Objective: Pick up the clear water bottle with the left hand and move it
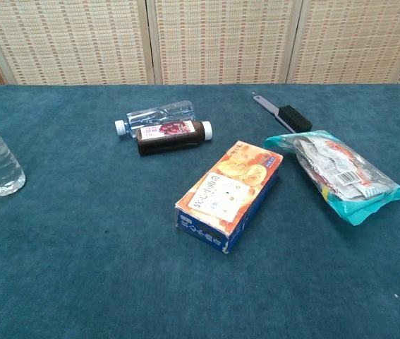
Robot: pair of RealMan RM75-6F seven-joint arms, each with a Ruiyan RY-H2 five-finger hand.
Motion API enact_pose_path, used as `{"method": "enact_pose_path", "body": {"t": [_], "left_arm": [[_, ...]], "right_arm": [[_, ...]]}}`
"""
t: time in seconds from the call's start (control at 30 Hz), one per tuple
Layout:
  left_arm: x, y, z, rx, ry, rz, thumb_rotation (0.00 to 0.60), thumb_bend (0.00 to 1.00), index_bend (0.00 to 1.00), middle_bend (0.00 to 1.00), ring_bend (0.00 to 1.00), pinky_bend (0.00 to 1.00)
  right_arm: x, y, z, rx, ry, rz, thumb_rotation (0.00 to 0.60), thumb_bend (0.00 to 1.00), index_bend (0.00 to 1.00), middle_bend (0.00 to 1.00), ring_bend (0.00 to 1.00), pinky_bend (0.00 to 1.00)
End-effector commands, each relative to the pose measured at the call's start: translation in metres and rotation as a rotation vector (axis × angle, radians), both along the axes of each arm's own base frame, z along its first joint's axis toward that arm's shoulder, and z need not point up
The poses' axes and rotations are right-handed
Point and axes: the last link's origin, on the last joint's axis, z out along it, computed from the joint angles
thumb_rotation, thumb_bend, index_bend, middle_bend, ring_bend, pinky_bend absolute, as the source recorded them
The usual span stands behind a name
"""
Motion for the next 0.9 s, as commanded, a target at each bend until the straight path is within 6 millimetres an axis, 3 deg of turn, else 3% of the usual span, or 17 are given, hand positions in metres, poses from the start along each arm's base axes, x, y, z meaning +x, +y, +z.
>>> {"method": "enact_pose_path", "body": {"t": [0.03,0.37,0.63,0.9], "left_arm": [[-0.012,-0.001,0.006,0.029,0.064,0.023,0.6,0.34,0.0,0.0,0.0,0.38],[-0.026,-0.004,0.019,0.068,0.378,-0.092,0.6,0.4,0.03,0.0,0.01,0.37],[-0.029,-0.018,0.033,0.036,0.349,-0.163,0.6,0.4,0.13,0.04,0.05,0.35],[-0.017,-0.035,0.039,-0.019,0.385,-0.215,0.6,0.39,0.14,0.1,0.07,0.34]], "right_arm": [[0.0,-0.001,-0.001,0.004,0.001,-0.001,0.6,0.25,0.0,0.0,0.0,0.16],[0.0,-0.004,-0.003,0.005,0.004,-0.006,0.6,0.25,0.0,0.0,0.0,0.16],[0.0,-0.003,-0.005,0.011,0.015,-0.011,0.6,0.25,0.0,0.0,0.0,0.16],[0.001,-0.001,-0.004,0.011,0.013,-0.004,0.6,0.25,0.0,0.0,0.0,0.16]]}}
